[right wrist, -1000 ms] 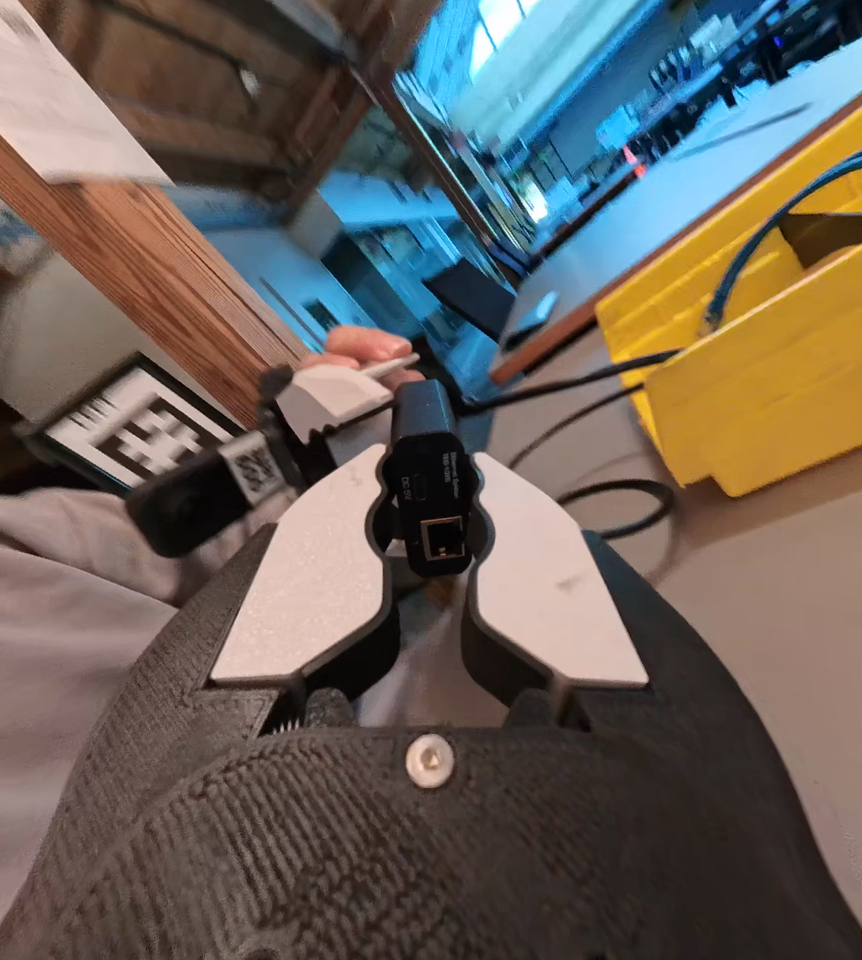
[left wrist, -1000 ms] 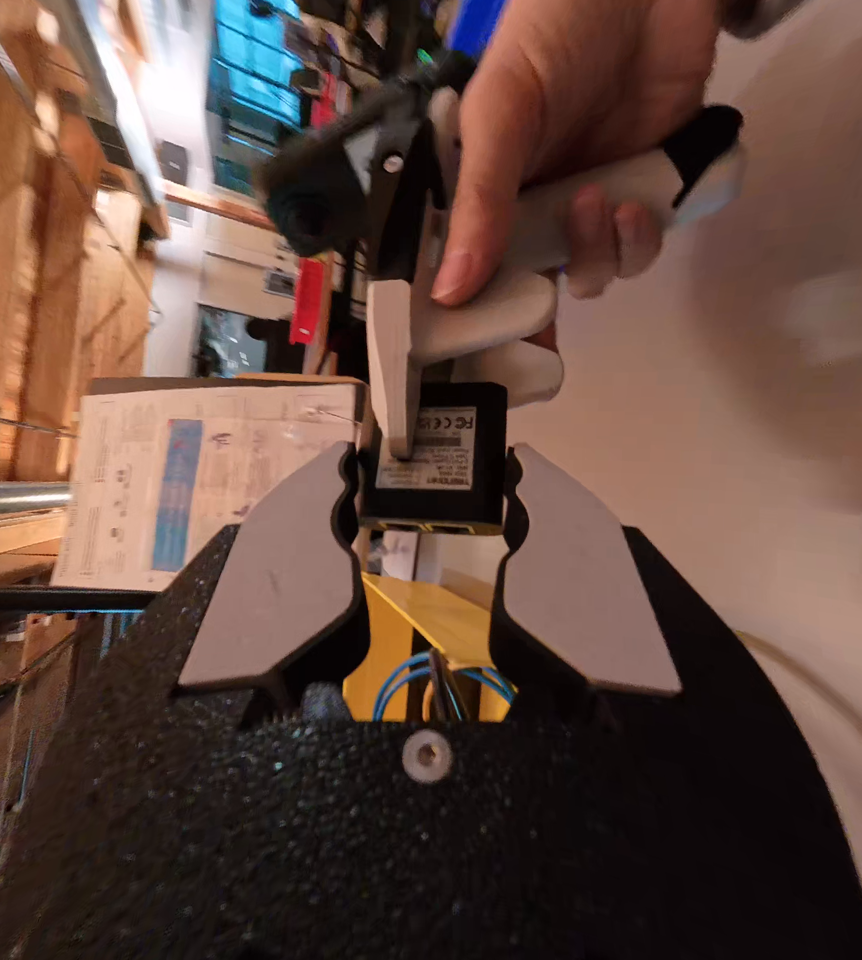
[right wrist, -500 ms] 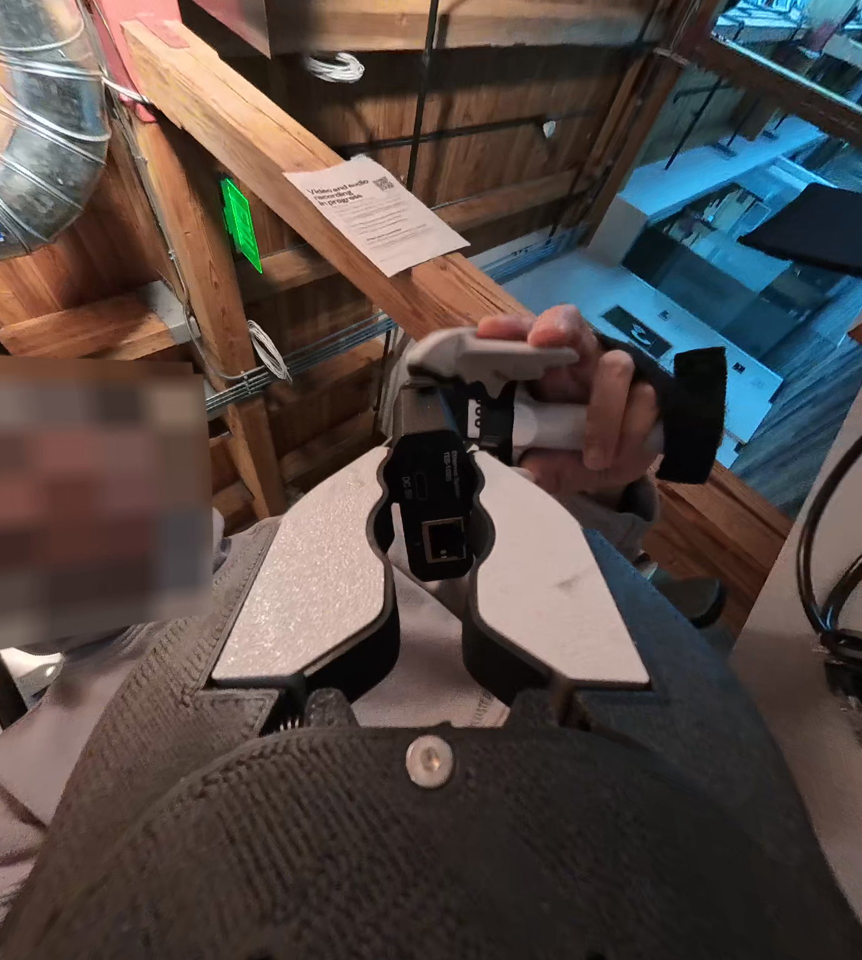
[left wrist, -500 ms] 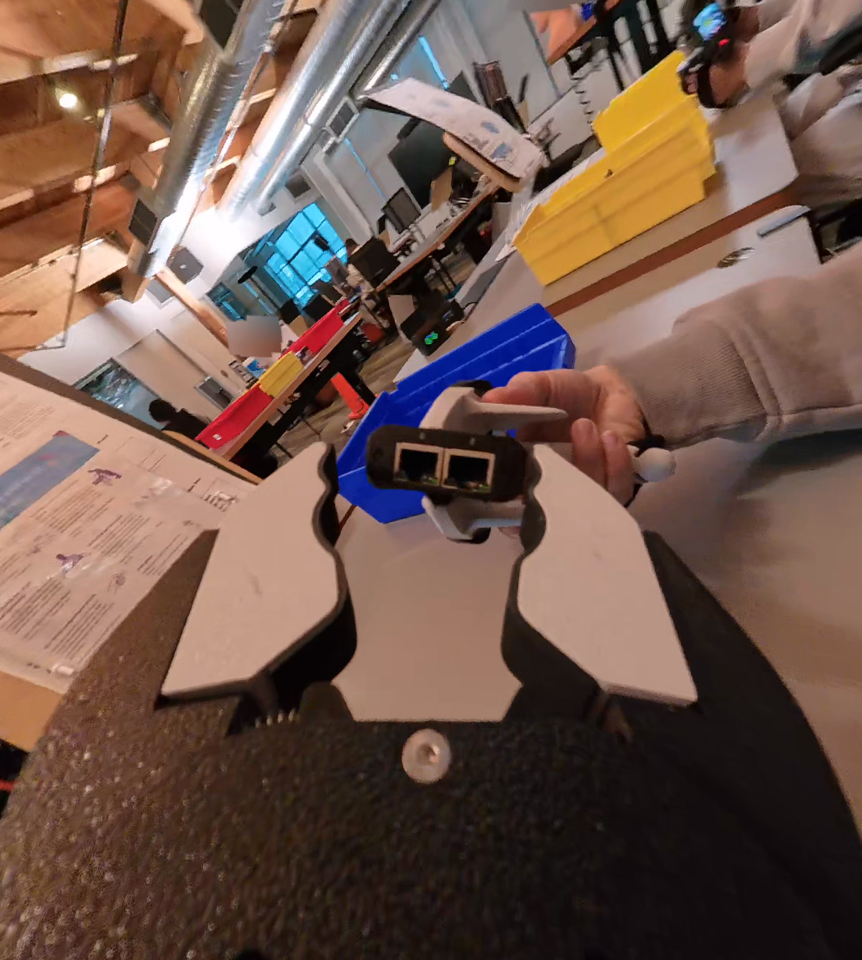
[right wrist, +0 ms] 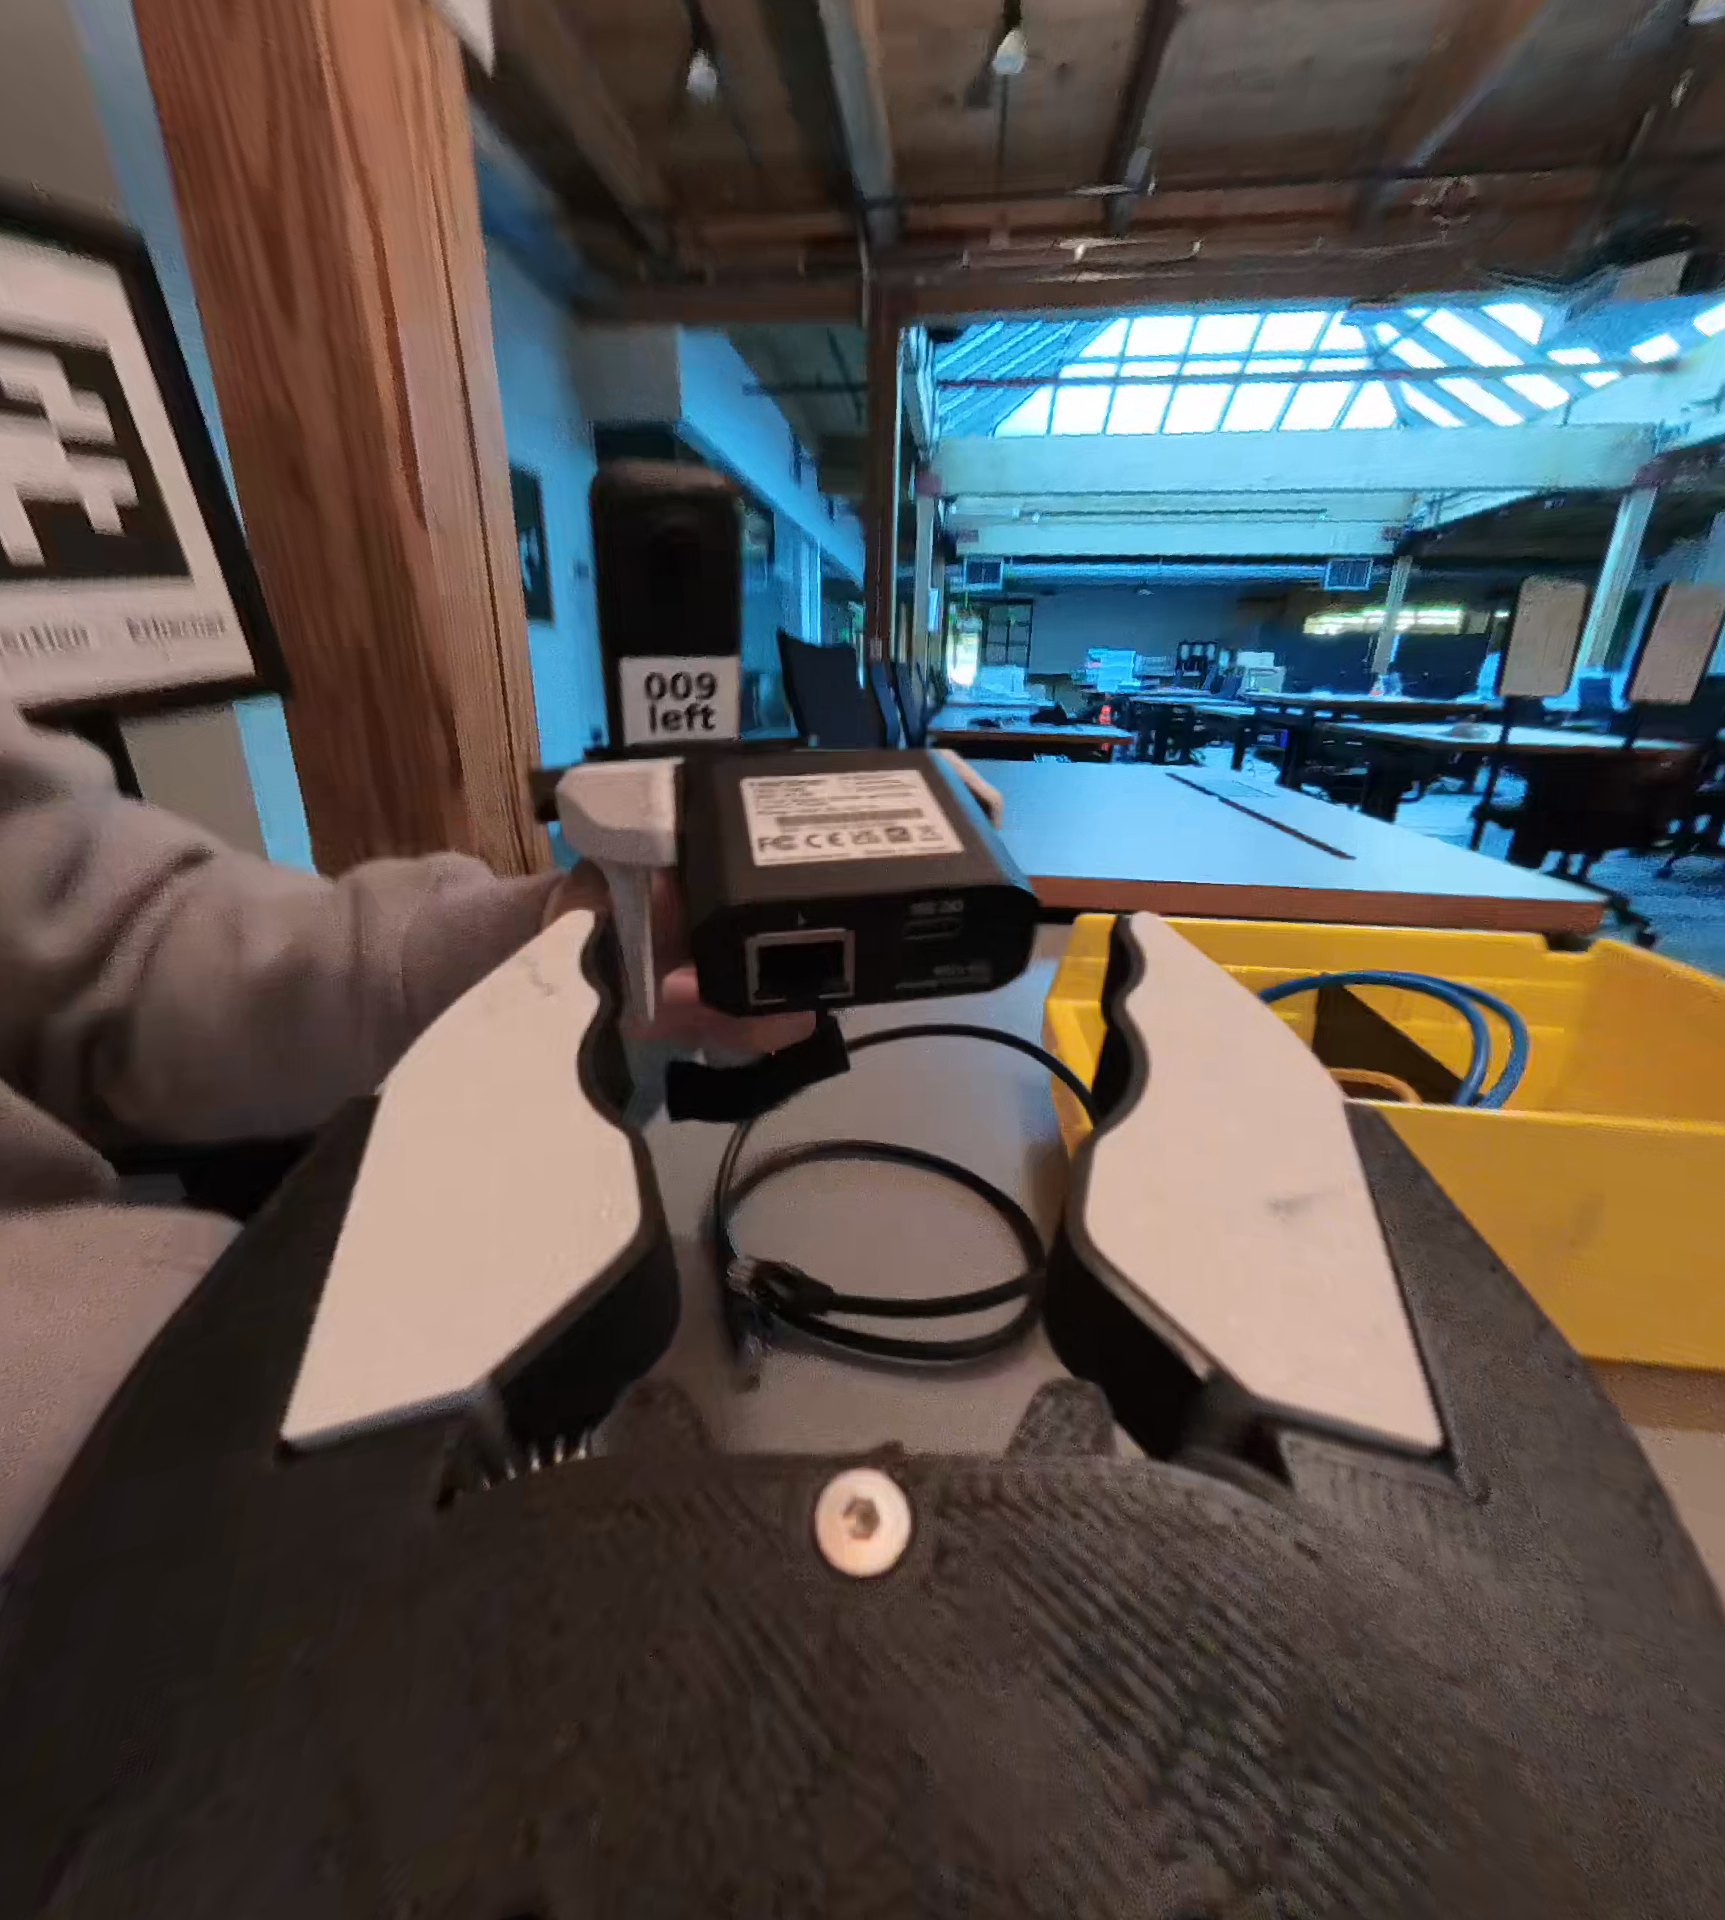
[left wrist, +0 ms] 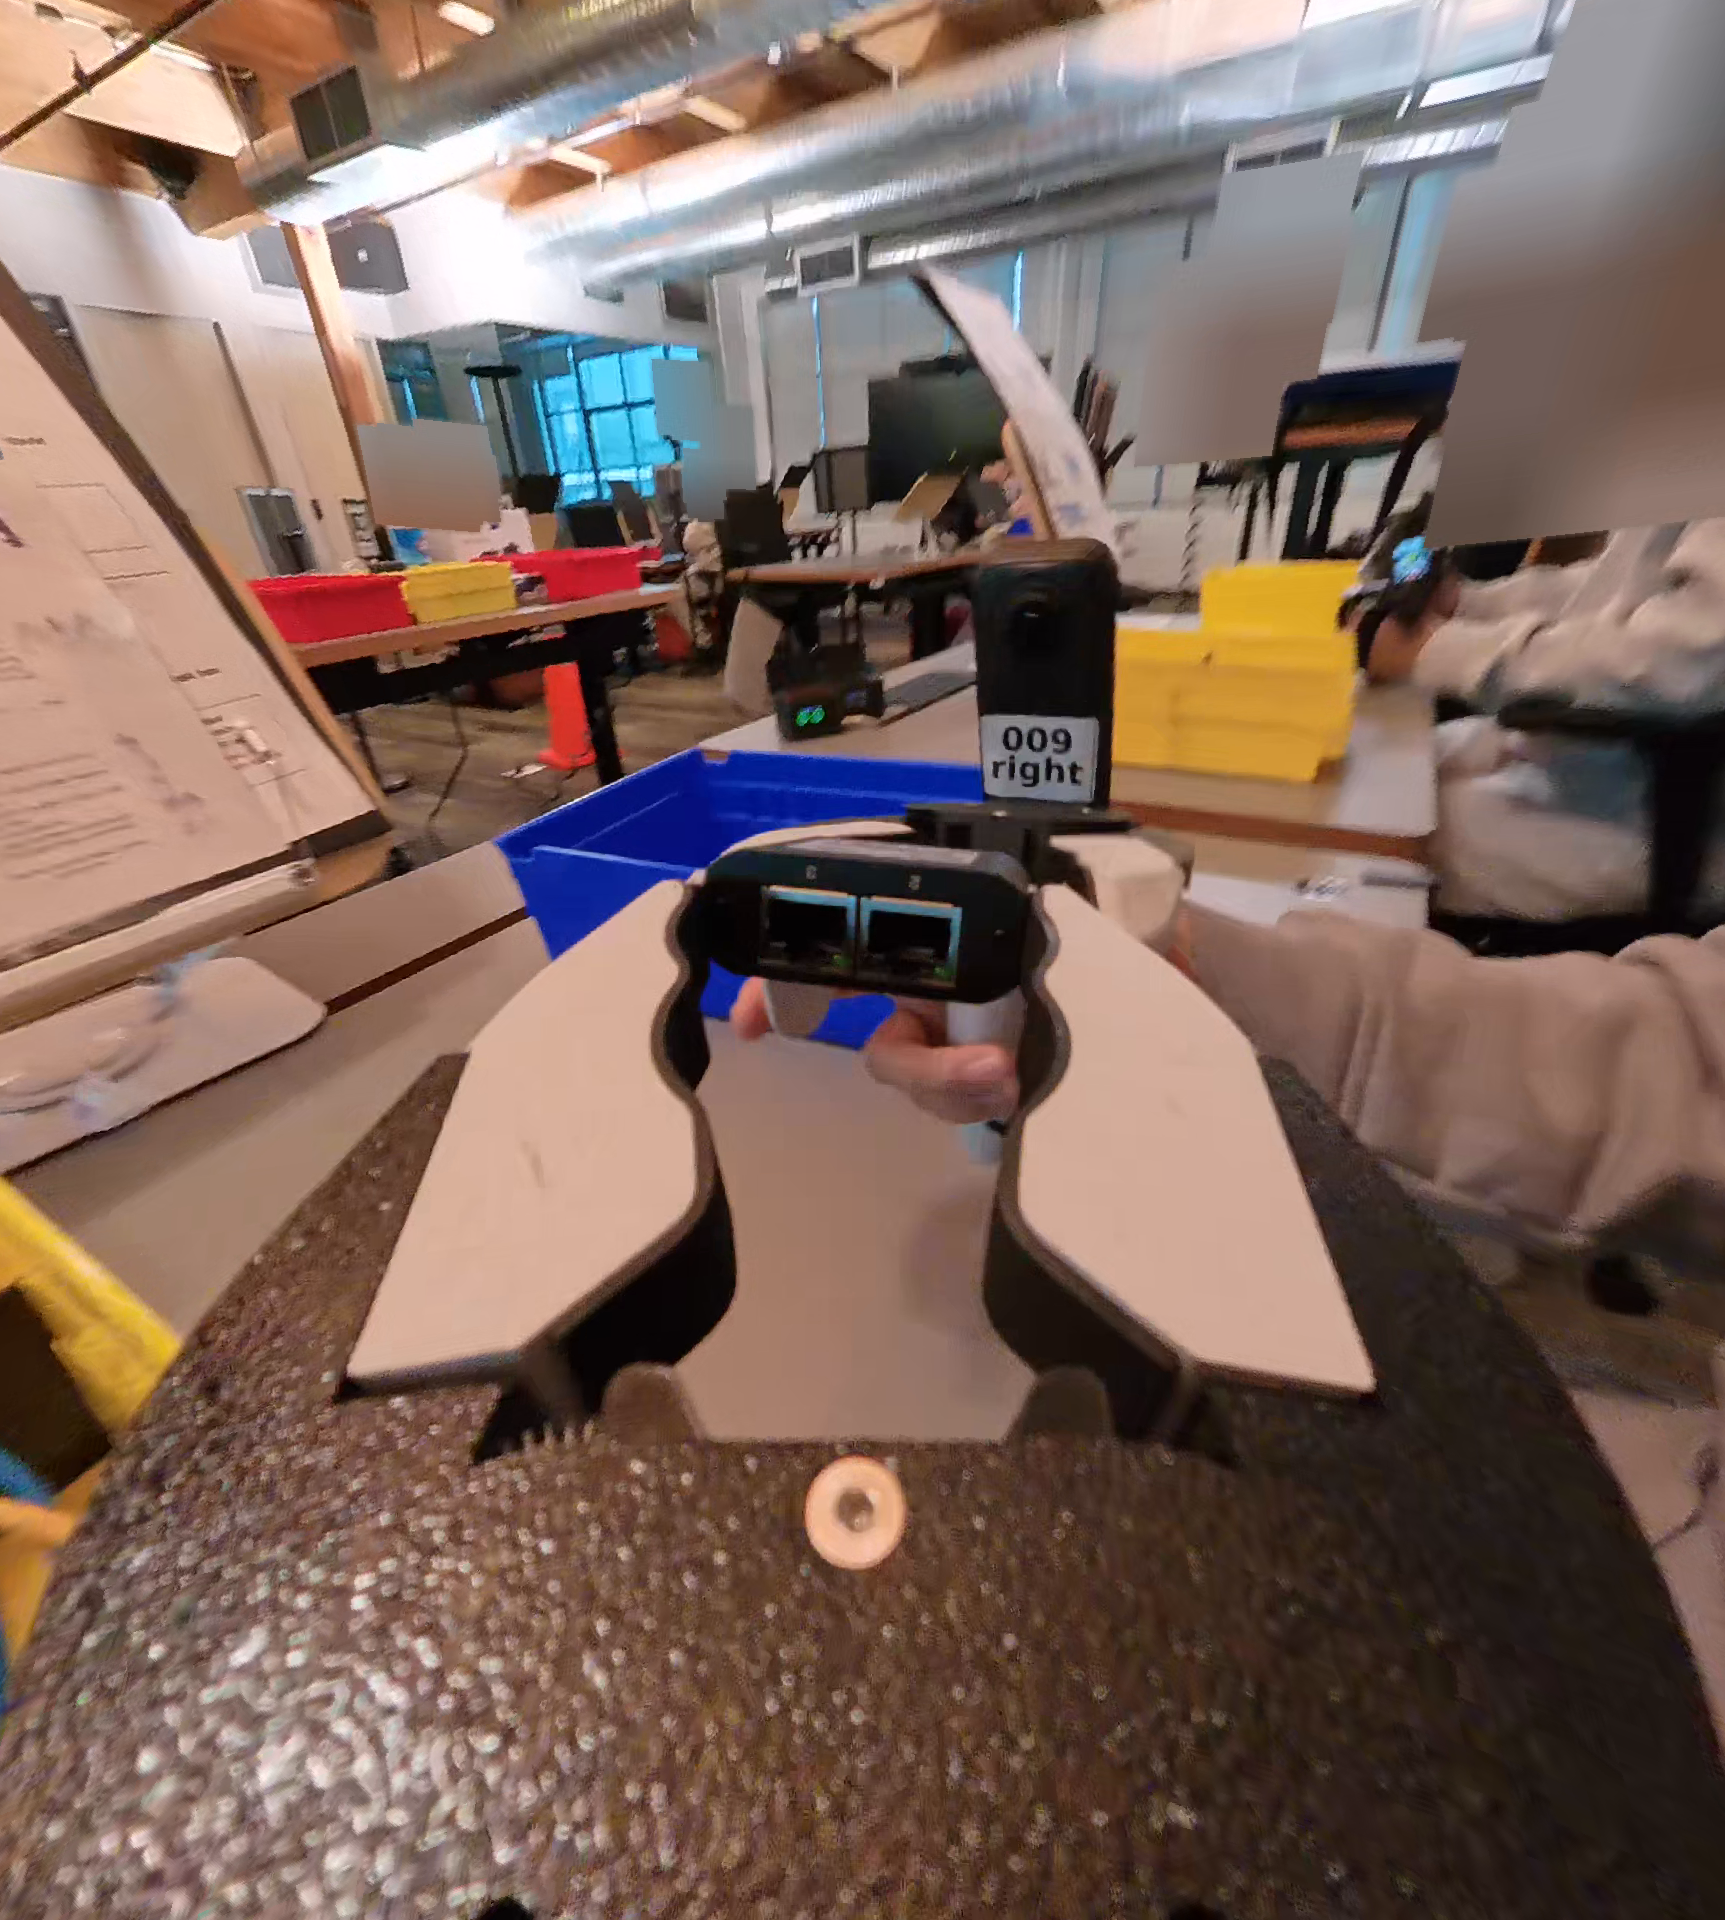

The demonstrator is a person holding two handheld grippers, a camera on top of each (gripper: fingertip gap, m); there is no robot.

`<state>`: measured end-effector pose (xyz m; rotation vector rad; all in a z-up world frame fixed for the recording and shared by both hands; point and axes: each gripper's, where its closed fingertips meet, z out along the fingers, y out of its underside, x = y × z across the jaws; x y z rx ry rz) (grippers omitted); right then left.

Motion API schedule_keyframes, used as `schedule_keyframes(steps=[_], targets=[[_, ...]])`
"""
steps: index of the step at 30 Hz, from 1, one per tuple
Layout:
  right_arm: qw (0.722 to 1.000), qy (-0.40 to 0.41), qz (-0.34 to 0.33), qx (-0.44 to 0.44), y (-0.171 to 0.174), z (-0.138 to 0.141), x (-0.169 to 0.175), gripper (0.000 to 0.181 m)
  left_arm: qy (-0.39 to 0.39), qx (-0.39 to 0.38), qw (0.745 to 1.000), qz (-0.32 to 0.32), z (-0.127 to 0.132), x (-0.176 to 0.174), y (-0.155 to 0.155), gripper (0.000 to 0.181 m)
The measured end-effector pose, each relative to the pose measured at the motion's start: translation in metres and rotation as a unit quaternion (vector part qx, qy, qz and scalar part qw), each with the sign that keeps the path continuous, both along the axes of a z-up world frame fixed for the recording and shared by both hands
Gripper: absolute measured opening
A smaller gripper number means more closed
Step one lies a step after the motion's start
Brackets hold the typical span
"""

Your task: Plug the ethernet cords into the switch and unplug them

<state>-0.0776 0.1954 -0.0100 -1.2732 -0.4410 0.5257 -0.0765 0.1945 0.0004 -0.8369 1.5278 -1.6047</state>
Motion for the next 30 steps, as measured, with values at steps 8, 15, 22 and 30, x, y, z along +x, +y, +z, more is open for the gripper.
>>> schedule_keyframes(steps=[8, 15, 22, 30], targets=[[0.997, -0.062, 0.017, -0.041, 0.005, -0.017, -0.020, 0.089, 0.002, 0.016, 0.999, -0.041, -0.017, 0.004, -0.017, 0.057], [0.991, -0.121, 0.004, -0.054, 0.004, -0.029, -0.013, 0.073, 0.015, 0.055, 0.997, -0.048, -0.023, 0.006, -0.020, 0.057], [0.972, -0.204, -0.113, -0.023, 0.009, -0.032, 0.020, 0.074, 0.050, 0.005, 0.999, 0.003, -0.011, 0.011, -0.005, 0.065], [0.941, -0.302, -0.150, 0.016, 0.017, -0.036, 0.007, 0.074, 0.311, -0.169, 0.932, -0.073, -0.042, 0.011, -0.025, 0.033]])
